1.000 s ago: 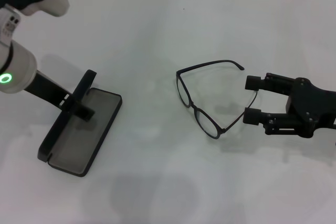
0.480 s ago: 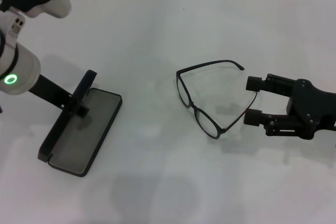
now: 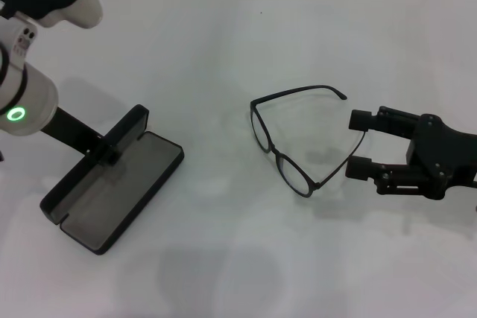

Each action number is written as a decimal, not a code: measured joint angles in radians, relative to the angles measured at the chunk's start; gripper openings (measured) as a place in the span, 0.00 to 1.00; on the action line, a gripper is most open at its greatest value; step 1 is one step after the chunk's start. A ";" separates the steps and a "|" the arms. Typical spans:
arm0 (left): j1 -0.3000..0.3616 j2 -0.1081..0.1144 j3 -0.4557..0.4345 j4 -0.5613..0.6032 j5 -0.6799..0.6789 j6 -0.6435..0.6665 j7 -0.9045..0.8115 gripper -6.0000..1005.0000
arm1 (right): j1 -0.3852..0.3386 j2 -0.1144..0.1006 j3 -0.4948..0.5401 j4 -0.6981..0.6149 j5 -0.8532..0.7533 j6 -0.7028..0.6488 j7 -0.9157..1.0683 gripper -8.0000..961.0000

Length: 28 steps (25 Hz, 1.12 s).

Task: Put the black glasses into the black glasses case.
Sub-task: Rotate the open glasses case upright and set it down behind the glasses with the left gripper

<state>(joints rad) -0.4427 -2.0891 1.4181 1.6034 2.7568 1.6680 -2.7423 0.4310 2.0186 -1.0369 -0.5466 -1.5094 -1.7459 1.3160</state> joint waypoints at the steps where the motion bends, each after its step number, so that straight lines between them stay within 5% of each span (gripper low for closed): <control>1: 0.000 0.000 0.001 0.001 0.000 0.000 0.000 0.30 | 0.000 0.000 0.000 0.002 0.004 0.000 -0.001 0.92; 24: -0.016 0.003 0.042 0.136 0.000 0.003 0.051 0.22 | -0.013 -0.006 0.001 0.004 0.035 -0.012 -0.030 0.92; 28: -0.061 0.001 0.054 0.167 0.036 -0.023 0.121 0.22 | -0.022 -0.029 -0.006 0.003 0.012 -0.118 -0.082 0.92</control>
<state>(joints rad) -0.5034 -2.0879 1.4721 1.7709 2.7925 1.6455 -2.6218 0.4088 1.9901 -1.0425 -0.5431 -1.4971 -1.8640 1.2340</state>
